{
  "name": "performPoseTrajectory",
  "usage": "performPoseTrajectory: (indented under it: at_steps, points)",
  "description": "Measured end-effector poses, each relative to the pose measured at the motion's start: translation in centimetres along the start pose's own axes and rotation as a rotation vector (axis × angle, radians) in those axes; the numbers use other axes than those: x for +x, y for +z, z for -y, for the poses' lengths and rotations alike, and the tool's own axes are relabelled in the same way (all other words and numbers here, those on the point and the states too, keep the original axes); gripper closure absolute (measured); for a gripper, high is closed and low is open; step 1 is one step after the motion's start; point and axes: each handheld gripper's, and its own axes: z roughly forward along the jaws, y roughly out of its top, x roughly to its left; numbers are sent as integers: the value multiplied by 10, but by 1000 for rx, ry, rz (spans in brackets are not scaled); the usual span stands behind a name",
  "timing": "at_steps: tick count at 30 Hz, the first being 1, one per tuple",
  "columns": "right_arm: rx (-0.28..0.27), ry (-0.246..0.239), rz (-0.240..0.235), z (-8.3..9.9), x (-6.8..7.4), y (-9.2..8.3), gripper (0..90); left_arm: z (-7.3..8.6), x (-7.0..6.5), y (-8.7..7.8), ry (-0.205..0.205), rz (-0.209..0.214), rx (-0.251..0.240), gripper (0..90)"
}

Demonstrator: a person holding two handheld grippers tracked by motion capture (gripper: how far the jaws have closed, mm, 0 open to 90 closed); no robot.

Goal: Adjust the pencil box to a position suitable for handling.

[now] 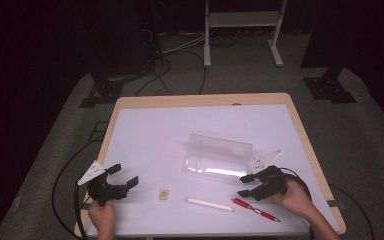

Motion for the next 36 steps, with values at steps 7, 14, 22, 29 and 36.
performPoseTrajectory:
  at_steps: [7, 14, 22, 29, 36]
  points:
    - [-9, 0, -1, 7, 1, -3, 452, 0, 0, 0, -6, -3, 1, 1]
    - [-12, 25, 0, 14, 5, -3, 452, 0, 0, 0, -5, -3, 2, 1]
    - [-18, 57, 1, 25, 7, -6, 463, 0, 1, 0, -16, -9, 1, 1]
    - [-12, 54, -1, 32, 16, -9, 510, 0, 1, 0, -16, -8, 0, 1]
    - [-4, 33, 0, 38, 27, -8, 582, 0, 2, 0, -18, -13, 2, 1]
